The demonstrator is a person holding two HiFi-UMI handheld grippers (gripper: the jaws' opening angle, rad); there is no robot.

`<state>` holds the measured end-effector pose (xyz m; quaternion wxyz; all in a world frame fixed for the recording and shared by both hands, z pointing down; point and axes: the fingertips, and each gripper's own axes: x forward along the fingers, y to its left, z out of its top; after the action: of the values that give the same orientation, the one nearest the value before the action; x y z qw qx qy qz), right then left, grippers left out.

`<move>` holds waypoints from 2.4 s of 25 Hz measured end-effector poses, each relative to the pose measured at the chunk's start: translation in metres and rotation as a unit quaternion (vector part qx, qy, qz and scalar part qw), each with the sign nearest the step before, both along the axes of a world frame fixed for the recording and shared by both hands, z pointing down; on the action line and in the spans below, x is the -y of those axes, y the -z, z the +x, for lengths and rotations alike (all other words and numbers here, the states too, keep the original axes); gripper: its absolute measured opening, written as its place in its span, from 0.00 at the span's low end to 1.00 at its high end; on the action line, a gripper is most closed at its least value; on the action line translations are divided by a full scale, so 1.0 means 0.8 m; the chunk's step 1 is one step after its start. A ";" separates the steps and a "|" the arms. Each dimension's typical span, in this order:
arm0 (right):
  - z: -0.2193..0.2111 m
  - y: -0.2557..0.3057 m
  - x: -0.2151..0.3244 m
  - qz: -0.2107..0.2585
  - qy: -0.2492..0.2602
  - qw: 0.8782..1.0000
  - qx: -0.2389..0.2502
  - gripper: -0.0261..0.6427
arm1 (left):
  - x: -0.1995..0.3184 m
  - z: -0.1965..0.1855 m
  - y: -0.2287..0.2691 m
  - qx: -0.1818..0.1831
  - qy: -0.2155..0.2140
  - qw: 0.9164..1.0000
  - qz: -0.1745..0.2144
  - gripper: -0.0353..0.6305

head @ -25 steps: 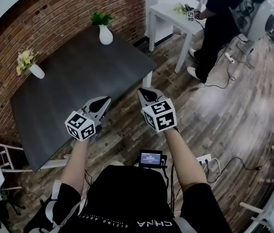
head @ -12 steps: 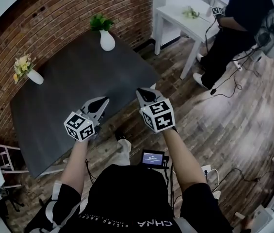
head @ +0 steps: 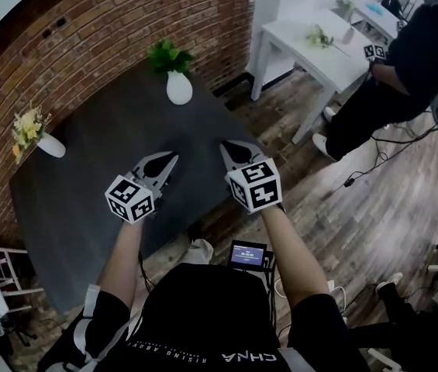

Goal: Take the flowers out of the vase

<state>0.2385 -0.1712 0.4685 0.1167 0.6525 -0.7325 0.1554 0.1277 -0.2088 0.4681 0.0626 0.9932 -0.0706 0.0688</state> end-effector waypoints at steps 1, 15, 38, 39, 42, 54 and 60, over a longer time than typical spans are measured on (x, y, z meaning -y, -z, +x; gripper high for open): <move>-0.001 0.001 0.018 -0.002 0.002 1.000 -0.001 0.05 | 0.020 0.000 0.001 -0.001 0.002 1.000 -0.001 0.06; 0.012 -0.019 0.186 -0.039 0.032 0.999 -0.008 0.05 | 0.184 0.023 -0.020 -0.007 0.029 0.999 -0.032 0.06; 0.050 -0.019 0.314 -0.009 0.136 0.990 0.044 0.05 | 0.263 0.081 -0.025 0.012 0.133 0.990 -0.033 0.06; 0.050 -0.019 0.315 -0.008 0.135 0.990 0.046 0.05 | 0.263 0.080 -0.027 0.011 0.133 0.990 -0.034 0.06; 0.049 -0.019 0.317 -0.008 0.135 0.989 0.053 0.05 | 0.265 0.079 -0.031 0.010 0.130 0.991 -0.038 0.06; 0.060 -0.019 0.351 -0.009 0.142 0.989 0.039 0.15 | 0.327 0.106 -0.063 0.014 0.155 0.987 -0.036 0.29; 0.073 -0.026 0.388 0.001 0.157 0.987 0.025 0.42 | 0.368 0.138 -0.086 0.038 0.153 0.987 -0.018 0.40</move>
<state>0.2967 -0.4812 0.4889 0.1209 0.5251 -0.8288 0.1509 0.2380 -0.5030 0.5368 0.0876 0.9661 -0.2225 0.0974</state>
